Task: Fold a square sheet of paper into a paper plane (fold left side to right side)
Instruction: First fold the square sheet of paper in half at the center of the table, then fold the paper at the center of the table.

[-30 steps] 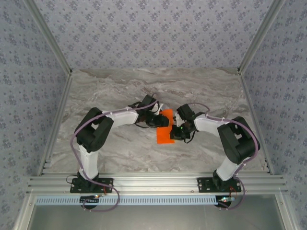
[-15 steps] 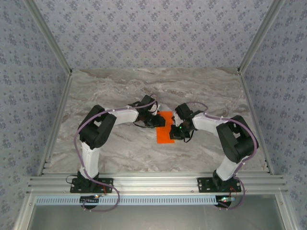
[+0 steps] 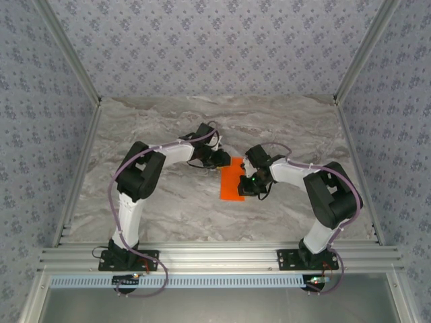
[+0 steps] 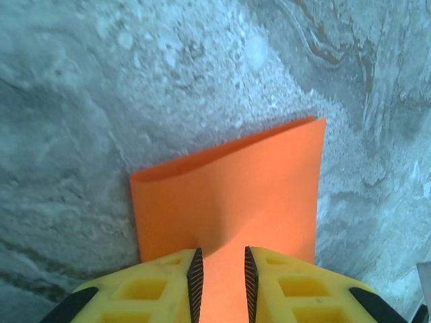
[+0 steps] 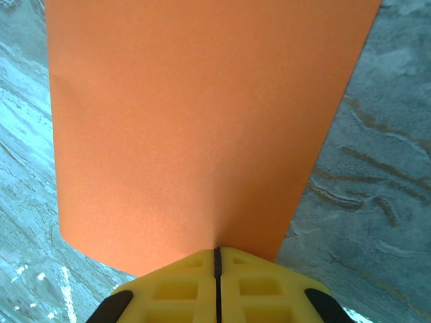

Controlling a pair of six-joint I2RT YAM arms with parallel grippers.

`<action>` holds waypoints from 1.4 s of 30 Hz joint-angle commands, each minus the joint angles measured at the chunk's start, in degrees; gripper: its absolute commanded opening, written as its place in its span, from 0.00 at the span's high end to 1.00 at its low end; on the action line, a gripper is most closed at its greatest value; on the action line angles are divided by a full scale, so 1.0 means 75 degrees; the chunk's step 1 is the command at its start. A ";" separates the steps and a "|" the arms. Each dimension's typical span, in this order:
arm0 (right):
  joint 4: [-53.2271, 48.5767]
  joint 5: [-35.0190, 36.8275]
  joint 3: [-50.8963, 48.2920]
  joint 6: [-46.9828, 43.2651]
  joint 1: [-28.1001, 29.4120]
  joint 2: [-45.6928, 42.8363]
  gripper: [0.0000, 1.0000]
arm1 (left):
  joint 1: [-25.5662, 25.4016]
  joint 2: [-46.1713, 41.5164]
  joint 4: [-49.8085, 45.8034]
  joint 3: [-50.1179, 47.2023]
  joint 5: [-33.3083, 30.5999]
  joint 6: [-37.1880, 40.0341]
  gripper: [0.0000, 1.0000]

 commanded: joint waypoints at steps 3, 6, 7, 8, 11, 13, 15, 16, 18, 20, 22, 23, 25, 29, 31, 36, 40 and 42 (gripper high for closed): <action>-0.0877 0.1258 -0.0411 -0.0223 -0.0007 0.0437 0.94 | 0.0412 0.0430 -0.0181 0.0515 -0.0622 0.0141 0.74; -0.0872 0.1262 -0.0417 -0.0239 0.0008 0.0425 0.94 | 0.0493 0.0610 -0.0312 0.0844 -0.0660 0.0199 0.74; -0.0877 0.1255 -0.0425 -0.0231 0.0002 0.0414 0.94 | 0.0512 0.0678 -0.0366 0.0955 -0.0687 0.0231 0.74; -0.0874 0.1263 -0.0428 -0.0223 -0.0002 0.0409 0.94 | 0.0528 0.0762 -0.0432 0.1063 -0.0721 0.0265 0.74; -0.0883 0.1276 -0.0422 -0.0243 0.0002 0.0380 0.94 | 0.0601 0.0967 -0.0536 0.1322 -0.0769 0.0296 0.74; -0.0892 0.1277 -0.0417 -0.0241 0.0001 0.0359 0.94 | 0.0662 0.1063 -0.0588 0.1426 -0.0809 0.0335 0.74; -0.0894 0.1263 -0.0419 -0.0267 0.0001 0.0306 0.94 | 0.0715 0.1074 -0.0619 0.1468 -0.0839 0.0365 0.74; -0.0904 0.1253 -0.0412 -0.0290 0.0001 0.0289 0.94 | 0.0751 0.1067 -0.0624 0.1468 -0.0839 0.0378 0.74; -0.0865 0.1240 -0.0427 -0.0345 -0.0012 0.0206 0.94 | 0.0818 0.0939 -0.0591 0.1415 -0.0793 0.0401 0.74; -0.0670 0.1080 -0.0463 -0.0436 -0.0039 0.0066 0.93 | 0.0868 0.0698 -0.0537 0.1311 -0.0778 0.0469 0.73; -0.0485 0.0844 -0.0433 -0.0630 -0.0079 -0.0104 0.93 | 0.0916 0.0322 -0.0450 0.1134 -0.0775 0.0550 0.72; -0.0444 0.0764 -0.0413 -0.0706 -0.0116 -0.0180 0.92 | 0.0955 0.0089 -0.0400 0.1016 -0.0774 0.0587 0.71; -0.0253 0.0442 -0.0370 -0.0830 -0.0215 -0.0402 0.91 | 0.1020 -0.0393 -0.0278 0.0732 -0.0785 0.0623 0.69; 0.0470 -0.0421 -0.0473 -0.0863 -0.0527 -0.1133 0.86 | 0.1054 -0.1527 -0.0090 -0.0072 -0.0786 0.0685 0.67; 0.0788 -0.0743 -0.0606 -0.0785 -0.0784 -0.1408 0.79 | 0.1030 -0.2006 0.0036 -0.0527 -0.0656 0.0614 0.67; 0.1446 -0.1669 -0.0810 -0.0495 -0.1527 -0.1372 0.70 | 0.0697 -0.2560 0.0799 -0.1647 0.0125 0.0016 0.67; 0.1636 -0.1829 -0.0847 -0.0274 -0.1760 -0.1239 0.67 | 0.0254 -0.2203 0.1557 -0.1915 0.0508 -0.0518 0.68; 0.1605 -0.1811 -0.0850 -0.0229 -0.1800 -0.1210 0.66 | 0.0045 -0.1856 0.1561 -0.1715 0.0532 -0.0554 0.68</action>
